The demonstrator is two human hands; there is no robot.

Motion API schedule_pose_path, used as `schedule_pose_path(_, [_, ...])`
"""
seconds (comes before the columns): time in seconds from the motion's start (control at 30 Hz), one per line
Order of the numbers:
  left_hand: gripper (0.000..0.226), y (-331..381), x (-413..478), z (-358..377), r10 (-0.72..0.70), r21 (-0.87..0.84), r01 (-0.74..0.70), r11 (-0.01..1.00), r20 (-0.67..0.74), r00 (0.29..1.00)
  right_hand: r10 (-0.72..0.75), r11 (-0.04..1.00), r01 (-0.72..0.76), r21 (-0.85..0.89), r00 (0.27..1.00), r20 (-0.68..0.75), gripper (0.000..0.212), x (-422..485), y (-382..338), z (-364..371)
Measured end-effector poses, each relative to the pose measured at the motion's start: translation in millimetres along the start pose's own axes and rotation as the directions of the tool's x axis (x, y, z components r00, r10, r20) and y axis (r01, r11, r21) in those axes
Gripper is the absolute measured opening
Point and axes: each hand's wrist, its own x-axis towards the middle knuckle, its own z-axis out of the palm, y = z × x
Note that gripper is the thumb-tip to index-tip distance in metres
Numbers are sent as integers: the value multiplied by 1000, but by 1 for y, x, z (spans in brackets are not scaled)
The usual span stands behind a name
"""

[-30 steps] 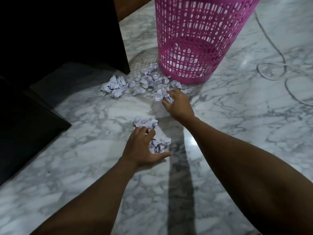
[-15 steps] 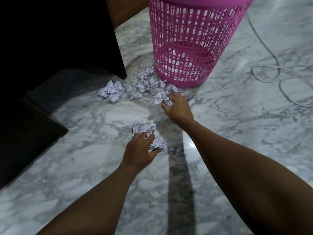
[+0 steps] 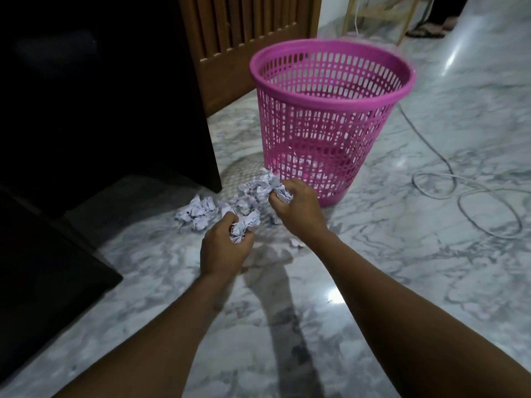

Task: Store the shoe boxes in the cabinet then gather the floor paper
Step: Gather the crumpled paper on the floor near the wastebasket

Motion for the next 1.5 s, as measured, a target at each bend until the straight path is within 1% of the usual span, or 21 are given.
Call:
schedule_pose_path(0.13, [25, 21, 45, -34, 53, -9, -54, 999, -26, 998, -86, 996, 86, 18, 996, -26, 21, 35, -46, -26])
schedule_pose_path(0.23, [22, 51, 86, -57, 115, -43, -117, 992, -45, 992, -112, 994, 112, -1, 993, -24, 24, 68, -81, -48])
schedule_pose_path(0.37, [23, 102, 141, -84, 99, -170, -109, 979, -71, 993, -164, 985, 160, -70, 985, -48, 18, 119, -128, -80])
schedule_pose_path(0.43, [28, 132, 161, -98, 87, -267, -106, 958, -83, 993, -165, 982, 157, -101, 984, -71, 14, 148, -146, -99])
schedule_pose_path(0.53, [19, 174, 183, -113, 105, -448, -127, 885, -74, 992, -75, 996, 70, -48, 991, -109, 12, 183, -160, -127])
schedule_pose_path(0.67, [15, 219, 204, -107, 147, -549, -144, 823, -38, 988, 34, 999, -29, 29, 986, -161, 21, 211, -144, -148])
schedule_pose_path(0.77, [12, 245, 214, -76, 95, -619, -32, 785, 69, 993, 109, 990, -91, 111, 981, -160, 24, 221, -107, -160])
schedule_pose_path(0.83, [18, 253, 221, -49, -6, -626, 94, 774, 142, 990, 166, 976, -146, 162, 979, -118, 24, 226, -82, -166])
schedule_pose_path(0.93, [28, 252, 237, -7, -162, -553, 227, 802, 165, 973, 225, 946, -197, 257, 971, -83, 25, 237, -51, -171])
schedule_pose_path(1.0, [26, 246, 247, 16, -236, -485, 283, 828, 156, 959, 247, 933, -218, 286, 967, -68, 23, 244, -37, -173])
schedule_pose_path(1.07, [26, 243, 253, 30, -260, -370, 326, 870, 219, 940, 227, 942, -208, 262, 973, -44, 21, 249, -27, -174])
schedule_pose_path(1.1, [29, 239, 257, 35, -245, -268, 319, 909, 277, 929, 212, 949, -200, 245, 977, -24, 20, 251, -22, -174])
schedule_pose_path(1.13, [35, 235, 260, 39, -200, -112, 251, 961, 342, 918, 197, 954, -193, 230, 980, 6, 21, 253, -17, -175])
schedule_pose_path(1.17, [41, 232, 263, 39, -148, 99, 118, 988, 402, 903, 194, 955, -198, 219, 980, 41, 21, 254, -13, -175])
schedule_pose_path(1.2, [47, 229, 265, 38, -115, 313, -33, 949, 442, 890, 206, 955, -218, 201, 976, 76, 21, 254, -8, -175])
schedule_pose_path(1.23, [50, 229, 265, 35, -94, 452, -151, 879, 475, 875, 233, 953, -249, 176, 967, 103, 22, 253, -5, -173])
schedule_pose_path(1.27, [48, 229, 264, 29, -94, 506, -208, 837, 508, 856, 264, 948, -282, 149, 956, 130, 23, 251, -3, -170])
schedule_pose_path(1.33, [36, 229, 259, 15, -98, 440, -174, 881, 529, 843, 280, 948, -302, 103, 942, 184, 24, 245, -1, -162])
schedule_pose_path(1.37, [33, 226, 255, 9, -75, 399, -153, 904, 501, 862, 266, 954, -289, 85, 941, 211, 26, 242, -2, -158])
schedule_pose_path(1.43, [32, 213, 245, -3, 34, 396, -198, 897, 385, 922, 240, 964, -261, 48, 934, 264, 49, 237, -8, -149])
schedule_pose_path(1.5, [31, 192, 236, -12, 126, 337, -225, 914, 291, 948, 223, 975, -210, -76, 930, 292, 63, 232, -18, -143])
